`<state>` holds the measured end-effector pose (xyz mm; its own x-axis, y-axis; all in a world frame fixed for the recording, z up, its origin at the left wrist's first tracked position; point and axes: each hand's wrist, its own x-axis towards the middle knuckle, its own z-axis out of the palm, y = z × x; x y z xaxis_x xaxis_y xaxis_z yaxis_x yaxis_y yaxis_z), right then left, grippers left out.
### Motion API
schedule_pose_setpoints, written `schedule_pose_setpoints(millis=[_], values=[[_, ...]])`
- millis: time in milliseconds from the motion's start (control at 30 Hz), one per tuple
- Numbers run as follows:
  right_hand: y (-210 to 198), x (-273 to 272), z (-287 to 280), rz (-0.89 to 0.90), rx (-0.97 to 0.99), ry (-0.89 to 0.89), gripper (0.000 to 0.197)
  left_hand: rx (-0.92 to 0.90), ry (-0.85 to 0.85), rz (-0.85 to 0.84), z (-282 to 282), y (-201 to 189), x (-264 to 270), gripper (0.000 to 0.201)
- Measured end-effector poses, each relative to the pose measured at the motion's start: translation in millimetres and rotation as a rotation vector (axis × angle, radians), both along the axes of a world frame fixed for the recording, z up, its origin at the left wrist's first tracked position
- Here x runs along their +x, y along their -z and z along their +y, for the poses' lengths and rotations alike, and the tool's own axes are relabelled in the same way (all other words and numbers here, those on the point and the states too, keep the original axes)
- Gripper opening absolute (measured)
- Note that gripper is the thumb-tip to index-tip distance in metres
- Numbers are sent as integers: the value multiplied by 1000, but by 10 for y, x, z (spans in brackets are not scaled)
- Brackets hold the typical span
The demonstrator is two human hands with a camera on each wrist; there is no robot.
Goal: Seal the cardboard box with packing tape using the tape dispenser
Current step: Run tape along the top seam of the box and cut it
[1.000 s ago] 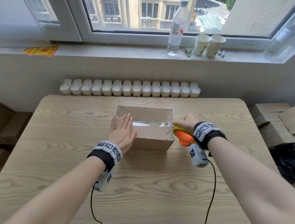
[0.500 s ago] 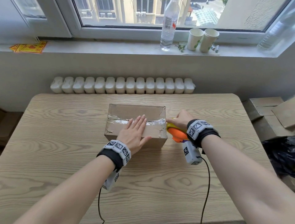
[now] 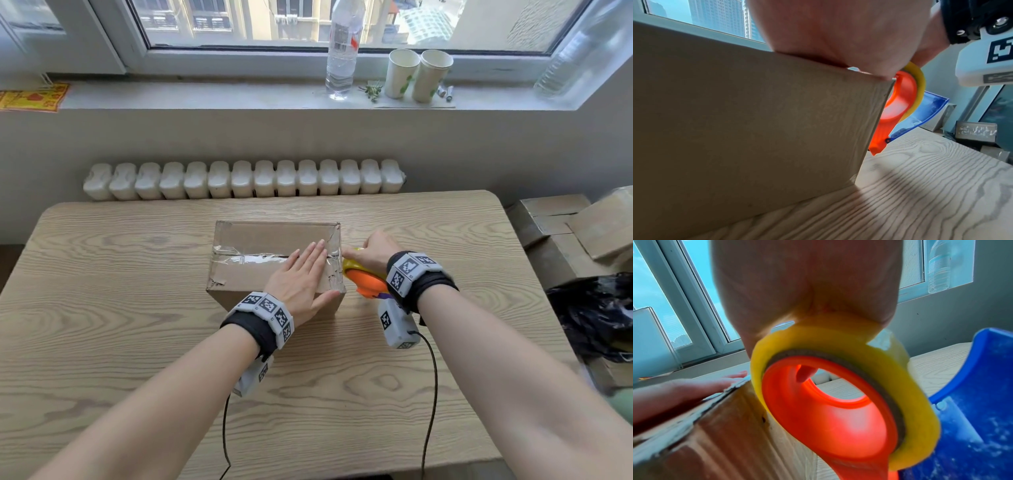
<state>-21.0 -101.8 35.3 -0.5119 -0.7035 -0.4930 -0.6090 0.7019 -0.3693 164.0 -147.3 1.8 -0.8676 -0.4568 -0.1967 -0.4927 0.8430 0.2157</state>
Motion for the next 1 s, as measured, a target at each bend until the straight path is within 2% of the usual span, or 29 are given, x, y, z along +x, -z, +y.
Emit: schedule_pose_setpoints(millis=[200,400,467,567,667,767,833,933,1000], values=[[16,-14,11,-10,-1,8,54,-26,22,26,59,19,-131,85],[-6,-91,71,-149,35,-40,52,-42,63,73,43,51,-143,86],[-14,-104,78,-196,51,-39,44,-20,71,116,41,42,-128,84],[-26,-121,72,-262,60,12,25,-43,96,81,38,43,-129,79],[-34,-154,72,-312,43,9,26,-78,126,48,6,78,-150,80],[-19,-215,146,-409,33,13,14,-87,127,37,-12,111,-155,79],[-35,-253,235,-426,17,35,19,-83,126,30,-23,123,-158,77],[-64,-292,325,-405,-73,62,44,-80,153,26,-71,110,-156,76],[-50,-292,371,-405,-95,92,44,-75,170,13,-100,91,-142,77]])
